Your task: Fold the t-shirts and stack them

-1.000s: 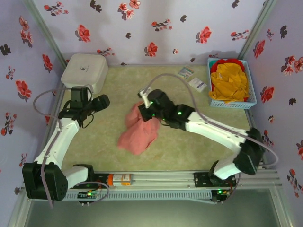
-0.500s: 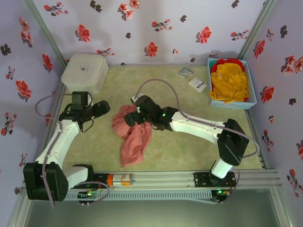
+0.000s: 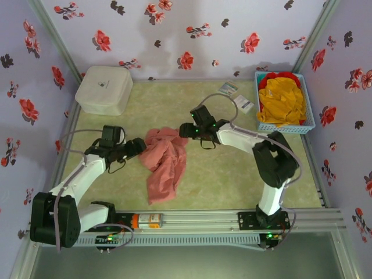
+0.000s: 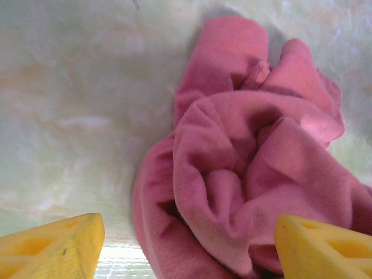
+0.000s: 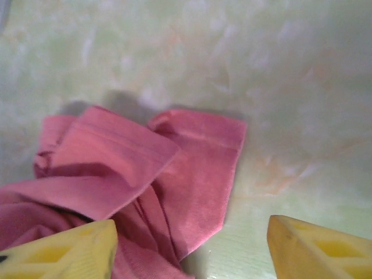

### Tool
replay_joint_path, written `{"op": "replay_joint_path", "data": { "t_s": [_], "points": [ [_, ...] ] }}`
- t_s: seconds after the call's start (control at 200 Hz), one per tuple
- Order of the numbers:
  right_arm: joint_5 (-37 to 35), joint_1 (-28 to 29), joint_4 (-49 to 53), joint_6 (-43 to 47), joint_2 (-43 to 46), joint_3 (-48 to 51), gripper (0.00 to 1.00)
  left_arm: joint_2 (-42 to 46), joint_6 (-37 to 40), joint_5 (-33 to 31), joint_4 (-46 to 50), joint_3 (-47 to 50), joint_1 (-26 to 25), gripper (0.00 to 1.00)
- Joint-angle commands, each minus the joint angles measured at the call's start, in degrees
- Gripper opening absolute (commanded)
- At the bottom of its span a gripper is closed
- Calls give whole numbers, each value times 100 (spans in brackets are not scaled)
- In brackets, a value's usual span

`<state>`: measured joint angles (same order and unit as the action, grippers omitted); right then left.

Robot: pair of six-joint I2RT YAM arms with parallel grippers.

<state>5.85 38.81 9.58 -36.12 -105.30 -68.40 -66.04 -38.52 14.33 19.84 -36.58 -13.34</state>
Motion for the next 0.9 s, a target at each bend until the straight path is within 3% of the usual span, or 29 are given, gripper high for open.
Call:
{"op": "replay_joint_path", "data": {
  "t_s": [0.0, 0.165, 0.265, 0.365, 0.405, 0.485, 0.665, 0.895],
  "points": [
    [873, 28, -597, -582, -407, 61, 63, -59, -422, 243, -493, 189, -130, 76],
    [1345, 57, -1041, -958, -914, -28, 53, -222, -414, 237, -712, 264, -165, 68],
    [1296, 46, -1155, -1028, -967, 35, 34, -415, -285, 228, -734, 168, -156, 57],
    [1189, 27, -1097, -1014, -924, 37, 8, -652, -125, 190, -713, 9, -154, 50],
    [1096, 5, -1002, -983, -859, 45, 0, -729, -33, 110, -621, -91, -154, 42],
    [783, -59, -810, -923, -620, 169, 0, -841, 209, -164, -331, -326, -160, 27],
    [-330, -161, -216, -569, 371, 612, 0, -1047, 853, -732, 280, -1084, -48, 5],
    [-1795, -185, 607, -245, 1787, 1055, 0, -2334, 1349, -743, 814, -3135, 27, 3]
  ]
}}
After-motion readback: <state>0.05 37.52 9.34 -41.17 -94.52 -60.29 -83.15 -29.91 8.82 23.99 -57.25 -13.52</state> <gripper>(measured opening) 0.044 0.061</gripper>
